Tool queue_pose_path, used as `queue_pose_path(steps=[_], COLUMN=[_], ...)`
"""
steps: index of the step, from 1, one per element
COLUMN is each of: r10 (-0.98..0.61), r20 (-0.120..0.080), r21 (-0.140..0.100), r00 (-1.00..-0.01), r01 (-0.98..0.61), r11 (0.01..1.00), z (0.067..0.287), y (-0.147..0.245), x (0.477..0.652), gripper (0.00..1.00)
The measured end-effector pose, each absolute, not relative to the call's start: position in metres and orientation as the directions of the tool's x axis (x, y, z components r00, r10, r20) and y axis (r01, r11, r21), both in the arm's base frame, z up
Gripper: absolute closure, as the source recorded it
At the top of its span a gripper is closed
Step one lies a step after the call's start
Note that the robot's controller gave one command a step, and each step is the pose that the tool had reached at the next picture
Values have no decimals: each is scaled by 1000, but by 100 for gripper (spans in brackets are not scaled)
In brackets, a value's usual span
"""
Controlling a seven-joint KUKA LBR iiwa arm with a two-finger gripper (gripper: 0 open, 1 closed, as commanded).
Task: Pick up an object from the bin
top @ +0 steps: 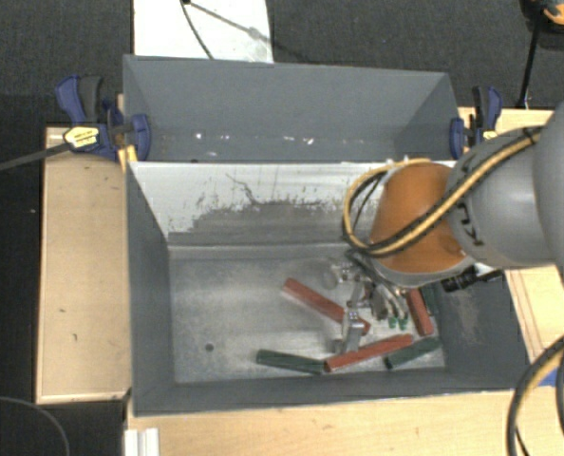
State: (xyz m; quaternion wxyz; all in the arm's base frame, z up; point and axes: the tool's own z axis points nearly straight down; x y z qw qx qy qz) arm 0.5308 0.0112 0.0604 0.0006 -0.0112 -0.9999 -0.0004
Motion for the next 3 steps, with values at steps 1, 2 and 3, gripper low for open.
queue_pose_path(steps=[1, 2, 3], r10=[19, 23, 110], r20=[-3, -6, -8], r21=[1, 1, 0], r00=[-1000, -1000, -994], r01=[19, 23, 110], r11=[1000, 1000, 994], z=[134, 67, 64], y=[26, 13, 14], x=[528, 532, 531], gripper=[0, 0, 100])
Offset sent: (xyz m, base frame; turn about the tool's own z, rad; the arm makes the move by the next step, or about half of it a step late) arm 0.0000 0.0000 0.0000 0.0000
